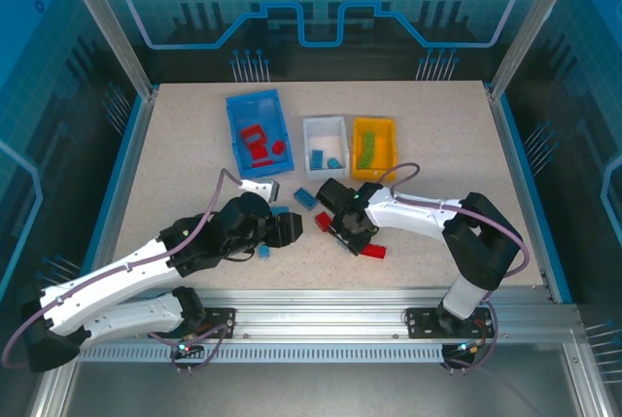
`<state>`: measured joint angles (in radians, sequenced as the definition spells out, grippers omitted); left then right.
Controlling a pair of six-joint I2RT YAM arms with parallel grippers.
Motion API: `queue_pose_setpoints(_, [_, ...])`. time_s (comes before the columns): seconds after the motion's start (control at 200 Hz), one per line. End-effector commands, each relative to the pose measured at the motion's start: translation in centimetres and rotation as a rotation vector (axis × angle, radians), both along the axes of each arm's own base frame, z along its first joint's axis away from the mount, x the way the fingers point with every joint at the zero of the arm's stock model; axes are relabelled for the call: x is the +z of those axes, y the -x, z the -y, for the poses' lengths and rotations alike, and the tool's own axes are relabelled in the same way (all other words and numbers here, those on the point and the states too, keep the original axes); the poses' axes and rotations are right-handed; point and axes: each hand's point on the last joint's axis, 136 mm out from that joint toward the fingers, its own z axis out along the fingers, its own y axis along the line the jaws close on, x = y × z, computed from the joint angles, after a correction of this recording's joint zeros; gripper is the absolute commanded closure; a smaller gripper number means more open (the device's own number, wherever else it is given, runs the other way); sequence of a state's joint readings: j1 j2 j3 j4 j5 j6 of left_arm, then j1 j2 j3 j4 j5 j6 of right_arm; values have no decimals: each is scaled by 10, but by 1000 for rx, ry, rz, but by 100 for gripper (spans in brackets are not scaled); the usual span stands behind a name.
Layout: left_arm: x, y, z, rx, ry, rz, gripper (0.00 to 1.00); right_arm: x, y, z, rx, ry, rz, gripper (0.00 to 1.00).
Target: Sort the legos into containers by color
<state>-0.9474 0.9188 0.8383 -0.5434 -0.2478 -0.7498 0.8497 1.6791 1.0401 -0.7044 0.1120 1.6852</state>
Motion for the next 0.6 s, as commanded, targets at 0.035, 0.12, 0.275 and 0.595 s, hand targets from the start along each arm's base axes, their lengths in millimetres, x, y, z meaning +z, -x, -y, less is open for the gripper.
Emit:
queue_pose_setpoints(0.035, [-4,3,3,-28,-2,8,37,-8,-1,6,-10,23,-13,60])
queue_pose_setpoints(0.12, [-5,3,3,-30,-4,6,37,-6,-3,6,10,32,-1,73])
queue_pose_setpoints(0.275, [-2,1,0,-10,-1,16,37,30,-16,6,117,113,117,81])
queue_pose_setpoints(0.595, [36,-13,-11,77,48,128,37,123,-94,-9,424,195,448,82])
